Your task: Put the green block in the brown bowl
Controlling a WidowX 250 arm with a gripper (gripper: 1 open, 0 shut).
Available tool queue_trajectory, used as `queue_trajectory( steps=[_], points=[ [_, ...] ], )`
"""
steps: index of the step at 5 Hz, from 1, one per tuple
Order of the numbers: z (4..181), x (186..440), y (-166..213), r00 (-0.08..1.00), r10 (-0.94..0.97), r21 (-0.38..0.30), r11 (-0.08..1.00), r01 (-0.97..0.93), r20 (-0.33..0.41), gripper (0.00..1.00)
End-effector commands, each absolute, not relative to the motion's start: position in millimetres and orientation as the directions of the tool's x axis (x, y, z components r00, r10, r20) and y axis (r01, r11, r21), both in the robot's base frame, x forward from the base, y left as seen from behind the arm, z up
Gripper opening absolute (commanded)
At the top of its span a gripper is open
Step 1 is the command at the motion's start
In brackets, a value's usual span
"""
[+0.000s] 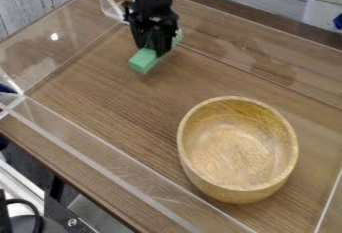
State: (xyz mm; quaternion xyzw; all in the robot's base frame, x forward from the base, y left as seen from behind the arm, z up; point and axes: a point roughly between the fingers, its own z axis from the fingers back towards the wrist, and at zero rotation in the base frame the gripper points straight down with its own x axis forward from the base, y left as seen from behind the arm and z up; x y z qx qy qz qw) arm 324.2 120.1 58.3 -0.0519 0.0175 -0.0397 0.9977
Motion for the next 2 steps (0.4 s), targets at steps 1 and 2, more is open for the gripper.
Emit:
queue_trajectory(
  steps=[1, 2],
  points=[
    [113.0, 326.6, 110.9, 0.992, -0.09, -0.057, 0.994, 0.096, 0.091, 0.0],
    [143.6, 317.7, 90.8, 0.985, -0.116, -0.063, 0.99, 0.125, 0.13, 0.0]
  ],
)
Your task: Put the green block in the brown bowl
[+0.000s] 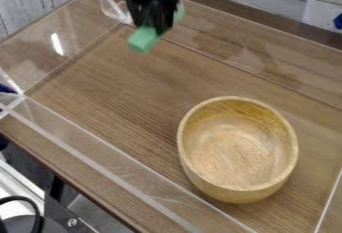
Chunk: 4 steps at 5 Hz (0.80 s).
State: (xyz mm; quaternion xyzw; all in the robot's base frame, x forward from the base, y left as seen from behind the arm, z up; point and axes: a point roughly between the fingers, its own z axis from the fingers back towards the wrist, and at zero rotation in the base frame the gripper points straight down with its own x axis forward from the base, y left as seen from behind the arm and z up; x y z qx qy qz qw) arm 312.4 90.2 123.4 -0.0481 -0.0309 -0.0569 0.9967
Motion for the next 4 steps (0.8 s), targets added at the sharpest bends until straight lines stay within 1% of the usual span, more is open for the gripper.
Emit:
queue_trajectory(
  steps=[1, 2, 4],
  points=[
    [153.8, 303.4, 63.8, 0.978, -0.161, -0.078, 0.982, 0.172, 0.136, 0.0],
    [157.2, 291.8, 29.5, 0.966, -0.221, -0.09, 0.968, 0.234, 0.131, 0.0],
    [154.9, 266.1, -20.5, 0.946, -0.303, -0.121, 0.941, 0.316, 0.114, 0.0]
  ],
)
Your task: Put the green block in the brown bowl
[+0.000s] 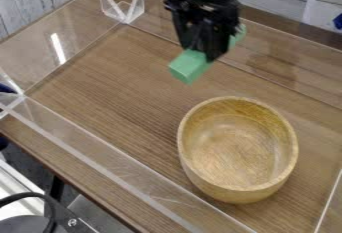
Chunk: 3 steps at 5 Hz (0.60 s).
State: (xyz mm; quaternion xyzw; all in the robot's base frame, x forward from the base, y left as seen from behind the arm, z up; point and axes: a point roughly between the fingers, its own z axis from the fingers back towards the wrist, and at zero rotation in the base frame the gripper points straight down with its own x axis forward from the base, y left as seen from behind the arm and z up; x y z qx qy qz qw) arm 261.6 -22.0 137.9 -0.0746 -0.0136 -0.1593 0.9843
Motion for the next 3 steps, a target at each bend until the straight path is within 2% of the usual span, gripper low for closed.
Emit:
queue_trajectory(
  steps=[1, 3],
  points=[
    [144.4, 256.2, -46.2, 0.936, -0.338, -0.134, 0.928, 0.348, 0.097, 0.0],
    [125.3, 236.2, -73.0, 0.927, -0.37, -0.148, 0.915, 0.375, 0.058, 0.0]
  ],
)
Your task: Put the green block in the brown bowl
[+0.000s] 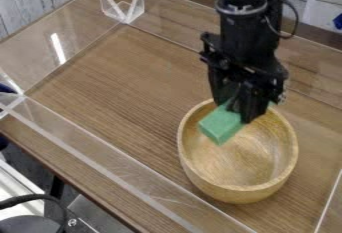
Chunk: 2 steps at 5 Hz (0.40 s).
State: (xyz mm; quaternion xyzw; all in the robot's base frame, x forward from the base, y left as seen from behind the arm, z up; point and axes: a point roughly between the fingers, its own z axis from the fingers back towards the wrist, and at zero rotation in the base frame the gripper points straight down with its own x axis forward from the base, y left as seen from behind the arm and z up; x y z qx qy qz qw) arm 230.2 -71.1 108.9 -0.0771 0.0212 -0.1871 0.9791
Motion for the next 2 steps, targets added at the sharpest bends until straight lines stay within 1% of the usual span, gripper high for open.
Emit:
queue_trajectory(
  steps=[1, 2],
  points=[
    [117.3, 230.2, -74.0, 0.927, -0.374, -0.15, 0.915, 0.375, 0.037, 0.0],
    [112.1, 229.2, -73.6, 0.927, -0.375, -0.151, 0.915, 0.374, 0.025, 0.0]
  ],
)
